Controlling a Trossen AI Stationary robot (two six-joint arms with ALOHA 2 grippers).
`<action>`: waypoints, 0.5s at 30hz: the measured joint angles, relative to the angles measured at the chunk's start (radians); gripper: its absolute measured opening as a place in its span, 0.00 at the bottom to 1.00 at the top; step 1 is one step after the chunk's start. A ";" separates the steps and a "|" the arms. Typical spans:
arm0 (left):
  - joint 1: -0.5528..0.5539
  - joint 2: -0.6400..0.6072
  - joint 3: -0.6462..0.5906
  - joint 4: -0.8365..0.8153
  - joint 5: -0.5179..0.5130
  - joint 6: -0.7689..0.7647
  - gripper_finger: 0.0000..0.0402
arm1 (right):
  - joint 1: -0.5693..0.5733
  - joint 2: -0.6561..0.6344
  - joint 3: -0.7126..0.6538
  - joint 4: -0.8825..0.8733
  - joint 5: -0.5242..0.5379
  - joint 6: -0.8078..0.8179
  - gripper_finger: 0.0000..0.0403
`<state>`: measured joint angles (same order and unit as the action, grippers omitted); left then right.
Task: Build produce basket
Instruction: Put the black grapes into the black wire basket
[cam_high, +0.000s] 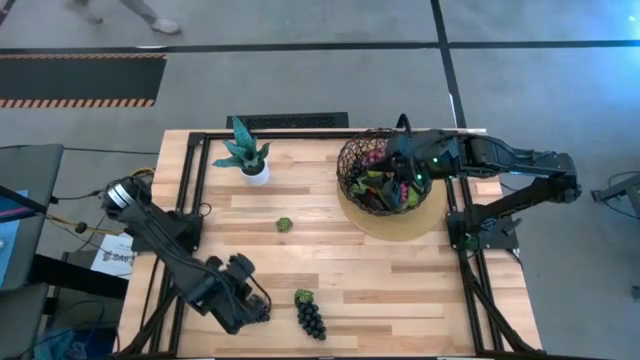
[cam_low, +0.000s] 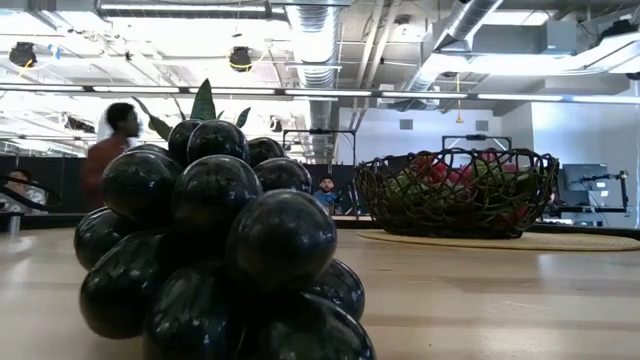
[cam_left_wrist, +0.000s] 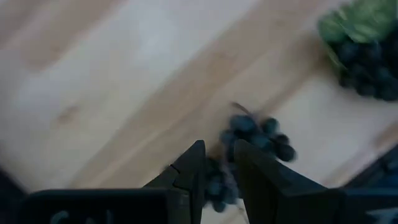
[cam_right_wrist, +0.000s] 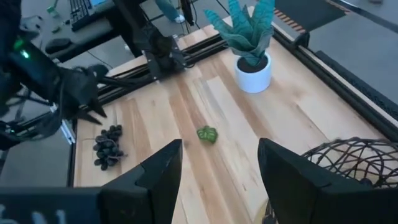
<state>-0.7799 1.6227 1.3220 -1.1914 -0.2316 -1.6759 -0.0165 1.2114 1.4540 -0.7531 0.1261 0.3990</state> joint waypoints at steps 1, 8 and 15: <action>0.000 0.010 0.000 0.028 0.011 0.016 0.18 | 0.004 0.000 0.000 0.002 0.000 0.011 0.56; -0.009 0.032 0.000 0.200 0.048 0.201 0.18 | 0.004 0.000 0.000 0.006 0.000 0.060 0.56; -0.010 0.032 0.000 0.218 0.172 0.360 0.18 | 0.004 0.000 0.000 0.006 -0.005 0.083 0.56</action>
<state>-0.7898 1.6550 1.3220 -0.9736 -0.0593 -1.3163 -0.0120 1.2114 1.4540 -0.7467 0.1207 0.4822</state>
